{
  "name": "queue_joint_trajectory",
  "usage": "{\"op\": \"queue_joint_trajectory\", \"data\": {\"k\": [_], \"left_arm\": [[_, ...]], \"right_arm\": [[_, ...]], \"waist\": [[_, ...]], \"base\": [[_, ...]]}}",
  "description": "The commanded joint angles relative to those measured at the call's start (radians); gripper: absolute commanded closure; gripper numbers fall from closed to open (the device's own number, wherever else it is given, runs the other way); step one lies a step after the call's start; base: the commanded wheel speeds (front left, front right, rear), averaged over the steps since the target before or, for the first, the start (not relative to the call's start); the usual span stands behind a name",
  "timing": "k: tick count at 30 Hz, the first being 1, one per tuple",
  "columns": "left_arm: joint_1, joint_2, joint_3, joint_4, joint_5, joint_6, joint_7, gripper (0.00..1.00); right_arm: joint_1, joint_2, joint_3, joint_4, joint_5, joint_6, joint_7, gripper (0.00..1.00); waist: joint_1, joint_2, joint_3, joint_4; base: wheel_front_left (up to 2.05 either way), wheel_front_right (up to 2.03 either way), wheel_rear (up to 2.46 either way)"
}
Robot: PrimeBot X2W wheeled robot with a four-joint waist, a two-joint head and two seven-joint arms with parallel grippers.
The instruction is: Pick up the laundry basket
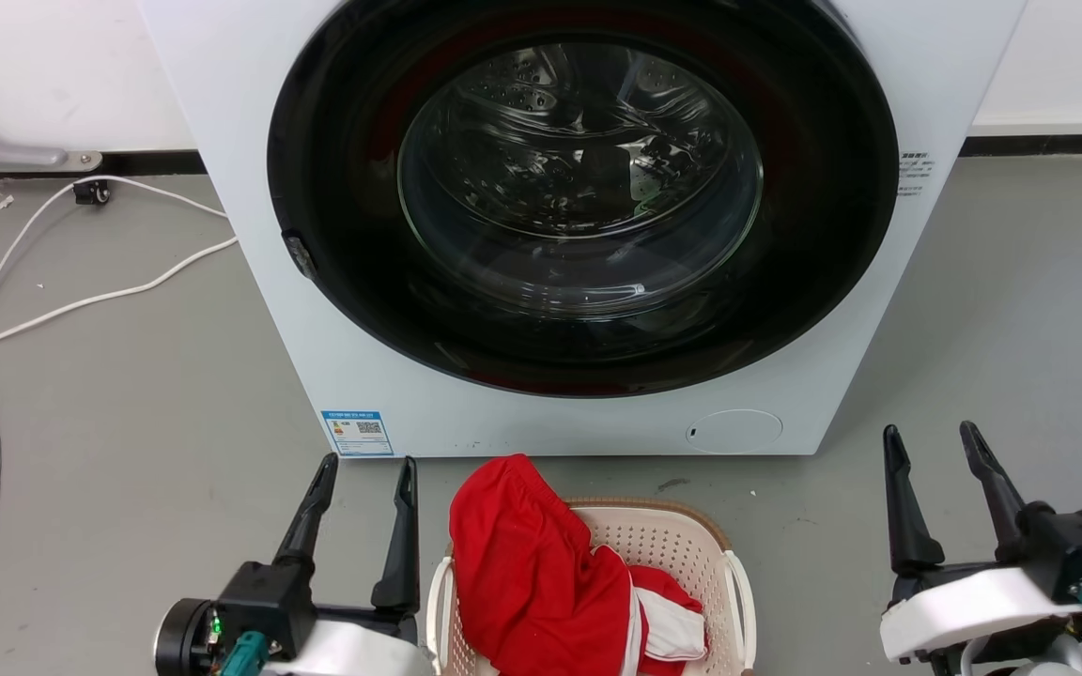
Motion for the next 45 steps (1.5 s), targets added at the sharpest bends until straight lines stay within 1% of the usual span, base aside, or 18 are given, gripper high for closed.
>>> {"op": "queue_joint_trajectory", "data": {"k": [1,7,11,16,20,21,24,28,34,38,45], "left_arm": [[0.008,0.004,-0.006,-0.002,0.022,-0.003,-0.01,0.0],[0.028,-0.032,0.024,0.013,0.021,-0.025,-0.022,0.0],[0.037,-0.049,0.04,0.021,0.051,-0.054,-0.03,0.0],[0.044,-0.063,0.059,0.028,0.098,-0.078,-0.039,0.0],[0.047,-0.075,0.072,0.027,0.113,-0.088,-0.045,0.0],[0.051,-0.084,0.086,0.028,0.131,-0.102,-0.049,0.0],[0.054,-0.09,0.098,0.03,0.146,-0.114,-0.055,0.0],[0.059,-0.097,0.112,0.029,0.162,-0.125,-0.062,0.0],[0.058,-0.102,0.126,0.037,0.161,-0.139,-0.06,0.0],[0.056,-0.104,0.131,0.041,0.161,-0.142,-0.06,0.0],[0.058,-0.104,0.126,0.044,0.143,-0.135,-0.06,0.0]], "right_arm": [[0.007,-0.004,0.006,-0.005,-0.029,0.0,-0.011,0.0],[0.011,-0.004,0.01,0.011,-0.042,0.0,-0.019,0.0],[0.01,-0.004,0.016,0.021,-0.06,0.0,-0.028,0.0],[0.008,-0.004,0.021,0.029,-0.075,0.0,-0.039,0.0],[0.01,-0.004,0.026,0.034,-0.08,0.0,-0.044,0.0],[0.011,-0.004,0.023,0.04,-0.071,0.0,-0.052,0.0],[0.006,-0.004,0.022,0.051,-0.071,0.0,-0.058,0.0],[-0.007,-0.004,0.024,0.064,-0.085,0.0,-0.065,0.0],[-0.009,-0.004,0.026,0.071,-0.073,0.0,-0.066,0.0],[-0.009,-0.004,0.028,0.072,-0.064,0.0,-0.067,0.0],[-0.003,-0.004,0.029,0.074,-0.057,0.0,-0.068,0.0]], "waist": [[0.0,0.0,0.0,0.0],[0.0,0.0,0.0,0.001],[0.0,0.0,0.001,-0.002],[0.0,0.0,0.003,-0.003],[0.0,0.0,0.004,-0.003],[0.0,0.0,0.004,-0.003],[0.0,0.0,0.005,-0.003],[0.0,0.0,0.006,-0.003],[0.0,0.0,0.005,-0.004],[0.0,0.0,0.004,-0.004],[0.0,0.0,0.001,-0.005]], "base": [[0.0,0.0,0.0],[0.0,0.0,0.0],[0.0,0.0,0.0],[0.0,0.0,0.0],[0.0,0.0,0.0],[0.0,0.0,0.0],[0.0,0.0,0.0],[0.0,0.0,0.0],[0.0,0.0,0.0],[0.0,0.0,0.0],[0.0,0.0,0.0]]}}
